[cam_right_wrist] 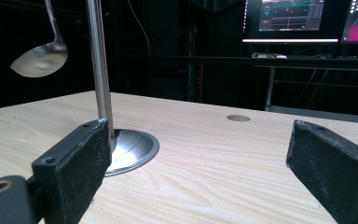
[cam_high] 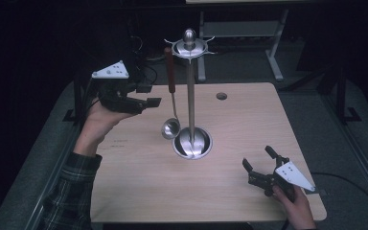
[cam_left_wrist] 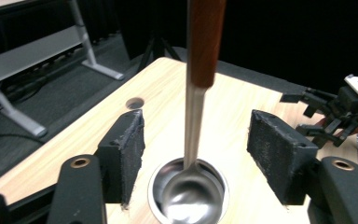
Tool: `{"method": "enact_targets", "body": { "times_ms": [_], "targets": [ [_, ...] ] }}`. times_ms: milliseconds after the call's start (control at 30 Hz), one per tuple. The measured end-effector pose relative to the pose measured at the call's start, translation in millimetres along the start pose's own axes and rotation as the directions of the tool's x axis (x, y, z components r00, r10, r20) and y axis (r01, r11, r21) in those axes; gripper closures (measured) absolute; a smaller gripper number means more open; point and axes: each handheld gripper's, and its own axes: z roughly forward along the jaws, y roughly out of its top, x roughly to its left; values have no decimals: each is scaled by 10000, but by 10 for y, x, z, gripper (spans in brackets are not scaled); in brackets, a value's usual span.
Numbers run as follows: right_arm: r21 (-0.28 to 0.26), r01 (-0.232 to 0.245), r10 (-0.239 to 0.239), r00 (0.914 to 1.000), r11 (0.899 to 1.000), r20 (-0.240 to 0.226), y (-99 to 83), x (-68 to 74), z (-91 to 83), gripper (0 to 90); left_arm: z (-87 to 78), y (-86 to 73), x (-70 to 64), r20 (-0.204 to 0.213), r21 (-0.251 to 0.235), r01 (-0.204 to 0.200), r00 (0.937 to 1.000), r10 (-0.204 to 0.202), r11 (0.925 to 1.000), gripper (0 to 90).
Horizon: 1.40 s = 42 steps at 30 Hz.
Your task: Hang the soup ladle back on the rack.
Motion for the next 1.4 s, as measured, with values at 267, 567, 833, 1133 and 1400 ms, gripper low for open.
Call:
{"method": "enact_targets", "body": {
  "times_ms": [267,567,833,1133,1400],
  "targets": [
    [18,-6,5,10000,10000,19,0,4,-1,61,-116,-311,1,-649,258,562,9964,-544,9981,280],
    [19,11,-11,10000,10000,63,0,11,0,61,-181,-750,-74,-1280,670,957,9880,-866,9932,207],
    [13,7,-7,9999,10000,129,0,13,0,61,-196,-1104,-167,-1563,1056,1154,9828,-982,9877,161],
    [9,-7,7,9999,10000,123,-1,9,0,61,-148,-1525,-199,-1926,1286,1550,9728,-1286,9795,154],
    [8,4,-4,9999,10000,121,-1,11,0,61,-162,-1835,-219,-2191,1684,1735,9664,-1347,9703,154]
  ]
}}
